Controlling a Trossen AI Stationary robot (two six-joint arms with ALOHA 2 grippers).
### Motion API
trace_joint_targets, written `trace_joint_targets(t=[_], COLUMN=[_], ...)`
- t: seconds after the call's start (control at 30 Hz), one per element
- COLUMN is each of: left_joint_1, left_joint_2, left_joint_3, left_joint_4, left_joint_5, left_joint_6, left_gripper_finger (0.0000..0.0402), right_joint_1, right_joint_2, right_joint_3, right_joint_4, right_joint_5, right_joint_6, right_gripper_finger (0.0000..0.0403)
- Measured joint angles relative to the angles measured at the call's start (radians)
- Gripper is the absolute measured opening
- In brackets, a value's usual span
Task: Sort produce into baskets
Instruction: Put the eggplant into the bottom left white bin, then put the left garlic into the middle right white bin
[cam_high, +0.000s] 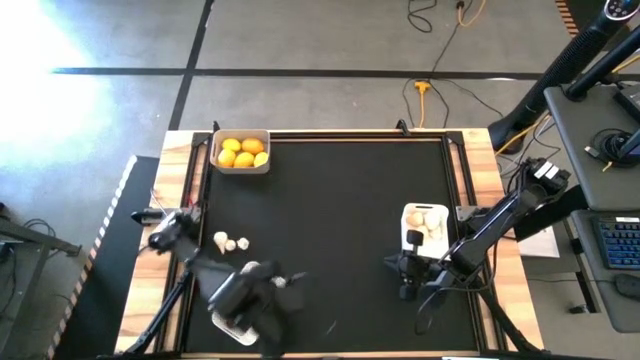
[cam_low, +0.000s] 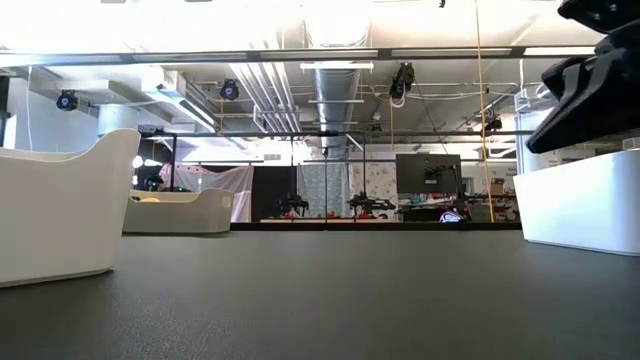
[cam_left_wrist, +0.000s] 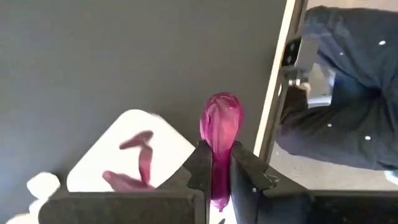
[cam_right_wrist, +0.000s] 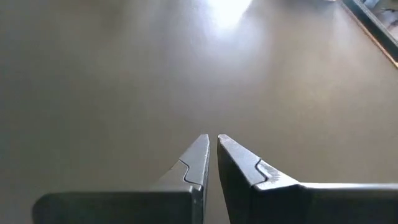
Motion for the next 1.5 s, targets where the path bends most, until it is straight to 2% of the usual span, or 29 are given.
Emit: trace_joint_targets(t=[0.2, 0.3, 0.43, 0.53, 0.7, 0.97, 1.13, 1.23, 1.37, 1.43, 1.5], left_joint_1=[-0.100, -0.119, -0.113, -0.104, -0.086, -0.015, 0.009, 0.045, 0.159, 0.230, 0.307], left_joint_2=[-0.010, -0.025, -0.042, -0.042, -0.027, -0.026, -0.026, -0.029, -0.058, -0.092, -0.144], left_joint_3=[-0.132, -0.262, -0.466, -0.593, -0.700, -0.698, -0.615, -0.566, -0.527, -0.536, -0.579], left_joint_4=[0.003, 0.002, 0.000, 0.008, 0.022, 0.008, 0.005, 0.001, 0.003, 0.003, 0.002], left_joint_5=[-0.027, -0.014, 0.101, 0.116, 0.108, 0.073, 0.067, -0.024, -0.177, -0.241, -0.260], left_joint_6=[-0.198, -0.213, -0.229, -0.251, -0.222, -0.188, 0.010, 0.062, 0.217, 0.292, 0.339], left_gripper_finger=[0.0017, 0.0016, 0.0016, 0.0018, 0.0040, 0.0112, 0.0158, 0.0170, 0.0165, 0.0157, 0.0149], right_joint_1=[-0.012, -0.013, -0.013, -0.013, -0.014, -0.024, -0.024, -0.024, -0.024, -0.024, -0.024], right_joint_2=[0.014, 0.019, 0.020, 0.020, 0.020, 0.020, 0.020, 0.020, 0.020, 0.020, 0.025], right_joint_3=[0.000, 0.000, 0.000, 0.000, 0.000, 0.000, 0.000, 0.000, -0.002, -0.002, -0.004], right_joint_4=[0.059, 0.069, 0.068, 0.067, 0.066, 0.066, 0.066, 0.066, 0.065, 0.065, 0.066], right_joint_5=[0.044, 0.047, 0.048, 0.049, 0.049, 0.049, 0.049, 0.049, 0.049, 0.048, 0.047], right_joint_6=[-0.024, -0.044, -0.068, -0.078, -0.087, -0.087, -0.087, -0.088, -0.089, -0.085, -0.065], right_gripper_finger=[0.0027, 0.0027, 0.0027, 0.0027, 0.0027, 0.0027, 0.0027, 0.0027, 0.0027, 0.0027, 0.0027])
